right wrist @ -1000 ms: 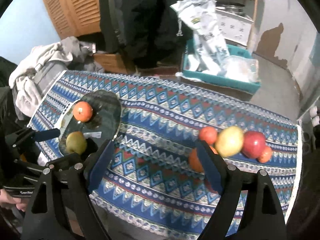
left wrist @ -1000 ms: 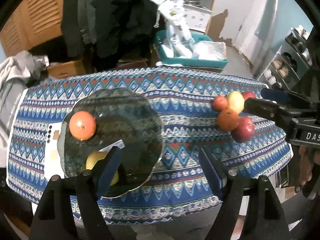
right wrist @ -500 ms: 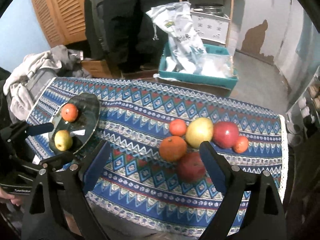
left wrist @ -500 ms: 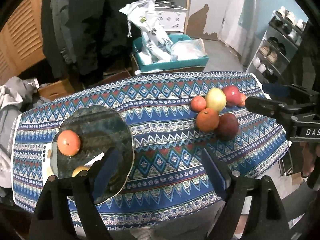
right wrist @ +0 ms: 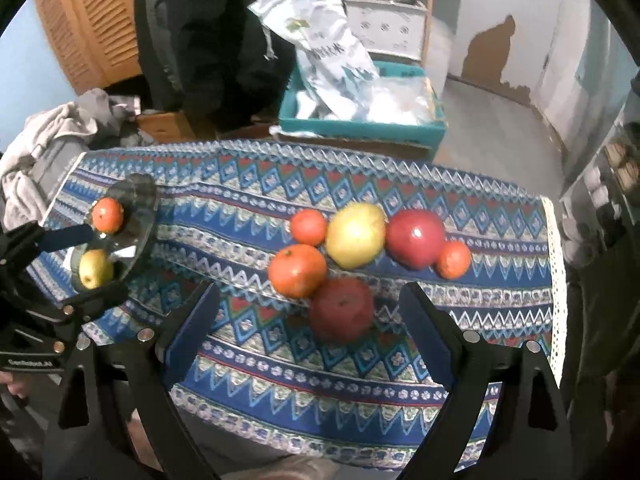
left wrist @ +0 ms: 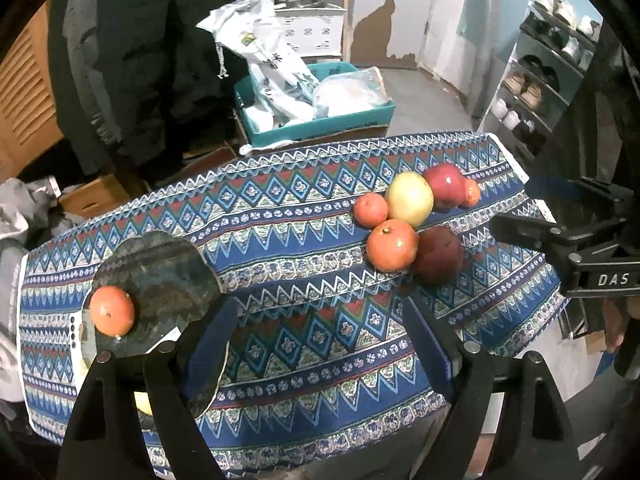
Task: Organize fruits
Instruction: 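Withdraw both open tools from the plate back to the fruit cluster, then grasp a red apple with the right tool while the left tool grasps an orange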
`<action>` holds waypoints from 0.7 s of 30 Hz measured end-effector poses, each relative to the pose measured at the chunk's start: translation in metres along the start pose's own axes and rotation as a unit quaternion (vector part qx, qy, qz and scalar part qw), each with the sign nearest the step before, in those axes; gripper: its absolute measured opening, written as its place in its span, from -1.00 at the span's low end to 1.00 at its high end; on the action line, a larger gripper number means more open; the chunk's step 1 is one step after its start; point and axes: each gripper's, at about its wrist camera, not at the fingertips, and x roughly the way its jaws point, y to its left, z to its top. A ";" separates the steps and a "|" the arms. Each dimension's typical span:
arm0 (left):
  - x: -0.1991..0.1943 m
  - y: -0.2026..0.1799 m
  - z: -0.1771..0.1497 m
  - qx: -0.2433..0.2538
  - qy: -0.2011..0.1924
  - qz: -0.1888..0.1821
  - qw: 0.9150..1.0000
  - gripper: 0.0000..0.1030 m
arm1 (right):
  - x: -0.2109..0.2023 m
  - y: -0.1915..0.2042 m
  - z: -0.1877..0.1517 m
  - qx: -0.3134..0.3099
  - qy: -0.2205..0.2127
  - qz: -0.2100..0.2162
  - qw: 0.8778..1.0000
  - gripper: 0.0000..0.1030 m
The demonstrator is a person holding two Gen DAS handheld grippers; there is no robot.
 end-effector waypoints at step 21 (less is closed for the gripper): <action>0.086 -0.017 0.012 0.037 0.042 -0.004 0.998 0.67 | 0.110 -0.038 -0.027 0.026 0.102 0.015 0.994 0.75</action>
